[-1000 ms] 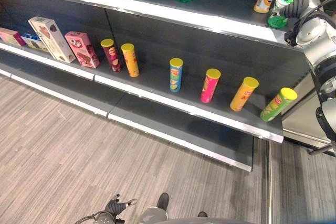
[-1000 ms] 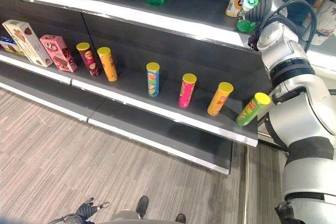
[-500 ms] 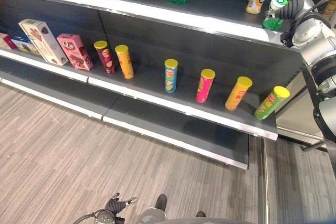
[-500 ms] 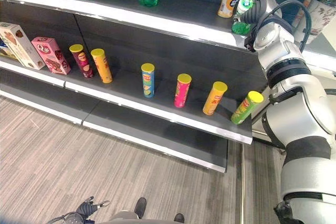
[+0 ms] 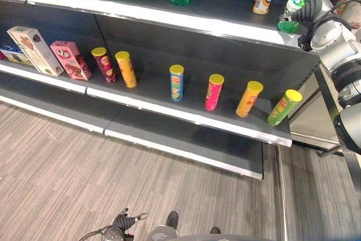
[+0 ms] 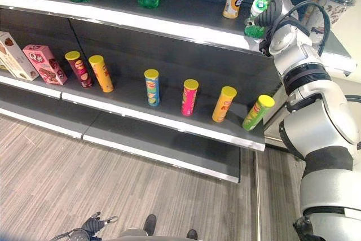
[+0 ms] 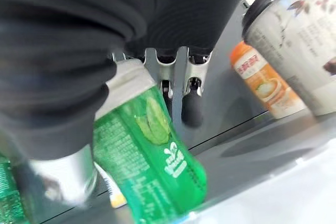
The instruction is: Put the goods on the table back onto the shelves and tidy them up.
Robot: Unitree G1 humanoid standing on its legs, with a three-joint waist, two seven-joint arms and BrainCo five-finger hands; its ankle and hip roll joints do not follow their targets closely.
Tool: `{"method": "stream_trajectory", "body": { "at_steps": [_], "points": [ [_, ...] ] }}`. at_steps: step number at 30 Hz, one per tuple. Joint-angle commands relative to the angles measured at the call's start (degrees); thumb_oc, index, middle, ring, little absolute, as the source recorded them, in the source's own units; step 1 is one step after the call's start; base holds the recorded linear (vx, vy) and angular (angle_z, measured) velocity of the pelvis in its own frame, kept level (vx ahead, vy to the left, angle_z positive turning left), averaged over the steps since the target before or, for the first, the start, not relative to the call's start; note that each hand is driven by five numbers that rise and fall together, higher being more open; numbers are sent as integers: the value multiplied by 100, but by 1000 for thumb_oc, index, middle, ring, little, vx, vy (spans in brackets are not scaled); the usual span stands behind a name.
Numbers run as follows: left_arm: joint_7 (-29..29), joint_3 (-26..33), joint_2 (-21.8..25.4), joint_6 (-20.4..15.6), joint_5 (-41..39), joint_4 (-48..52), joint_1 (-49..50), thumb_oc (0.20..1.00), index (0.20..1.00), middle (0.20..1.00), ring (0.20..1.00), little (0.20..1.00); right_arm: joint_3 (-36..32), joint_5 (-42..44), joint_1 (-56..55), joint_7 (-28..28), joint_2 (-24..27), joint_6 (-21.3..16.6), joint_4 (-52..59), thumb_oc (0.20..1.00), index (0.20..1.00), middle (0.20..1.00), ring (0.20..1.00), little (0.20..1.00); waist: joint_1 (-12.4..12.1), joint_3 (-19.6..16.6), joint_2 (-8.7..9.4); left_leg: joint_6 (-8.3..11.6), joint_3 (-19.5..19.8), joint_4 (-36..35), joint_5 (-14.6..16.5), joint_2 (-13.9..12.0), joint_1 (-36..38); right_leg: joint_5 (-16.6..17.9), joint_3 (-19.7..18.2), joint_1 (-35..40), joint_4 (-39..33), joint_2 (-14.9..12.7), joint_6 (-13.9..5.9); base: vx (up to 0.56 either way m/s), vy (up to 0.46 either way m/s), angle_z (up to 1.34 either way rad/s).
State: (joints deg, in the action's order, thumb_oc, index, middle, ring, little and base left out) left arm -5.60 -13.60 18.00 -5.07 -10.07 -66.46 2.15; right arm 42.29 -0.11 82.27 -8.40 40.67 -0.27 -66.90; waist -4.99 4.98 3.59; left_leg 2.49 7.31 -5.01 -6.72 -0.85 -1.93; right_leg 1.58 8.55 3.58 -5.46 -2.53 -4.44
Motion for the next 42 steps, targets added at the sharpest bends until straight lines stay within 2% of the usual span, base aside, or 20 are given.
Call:
{"method": "stream_trajectory", "body": {
  "at_steps": [1,11,16,17,22,26,34,42],
  "points": [
    [-94,-123,117,-73,57,-322,-339,1000,1000,1000,1000,1000,402,-116,448,-105,115,-11,-94,1000,1000,1000,1000,1000,-45,81,183,322,-59,1,789,-150,451,-241,-5,192,46,-348,-540,0,0,0],
    [-137,-86,89,-56,69,-395,-318,1000,1000,1000,1000,1000,320,-142,414,-247,200,7,-61,1000,1000,1000,1000,1000,-12,72,193,306,-111,1,810,-158,477,-241,-45,192,46,-344,-544,0,0,0],
    [-202,-68,26,-15,40,-424,-312,1000,1000,1000,1000,1000,-137,51,170,-615,215,9,224,1000,1000,1000,1000,1000,34,82,174,299,-131,1,817,-167,484,-235,-57,188,46,-351,-537,0,0,0],
    [-222,-55,-4,8,33,-464,-306,1000,1000,1000,1000,1000,-412,339,37,-717,169,-8,400,1000,1000,1000,1000,1000,48,93,158,292,-141,1,826,-172,497,-235,-58,193,46,-352,-533,0,0,0],
    [-255,-50,-39,43,-10,-482,-312,1000,1000,1000,1000,1000,-931,1120,-262,-842,-25,-142,596,1000,1000,1000,1000,1000,51,100,145,285,-170,1,837,-177,521,-233,-77,207,46,-355,-522,2,1,-2],
    [-276,-68,-86,84,-36,-489,-330,1000,1000,1000,1000,1000,-1456,2153,-659,-929,-327,-416,1146,1000,1000,1000,1000,1000,74,125,118,280,-196,1,843,-186,535,-223,-80,211,46,-362,-514,-13,0,-8],
    [-284,-2,-94,114,-32,-451,-305,1000,1000,1000,1000,1000,-1621,2491,-985,-901,-412,-491,1702,1000,1000,1000,1000,1000,61,129,98,286,-233,1,840,-196,554,-220,-74,220,46,-382,-515,-6,2,-3],
    [-324,-19,-106,96,-57,-449,-286,1000,1000,1000,1000,1000,-1562,2335,-845,-935,-490,-421,1360,1000,1000,1000,1000,1000,-7,127,93,300,-220,1,828,-180,521,-224,2,240,46,-406,-528,0,0,0]
  ]
}}
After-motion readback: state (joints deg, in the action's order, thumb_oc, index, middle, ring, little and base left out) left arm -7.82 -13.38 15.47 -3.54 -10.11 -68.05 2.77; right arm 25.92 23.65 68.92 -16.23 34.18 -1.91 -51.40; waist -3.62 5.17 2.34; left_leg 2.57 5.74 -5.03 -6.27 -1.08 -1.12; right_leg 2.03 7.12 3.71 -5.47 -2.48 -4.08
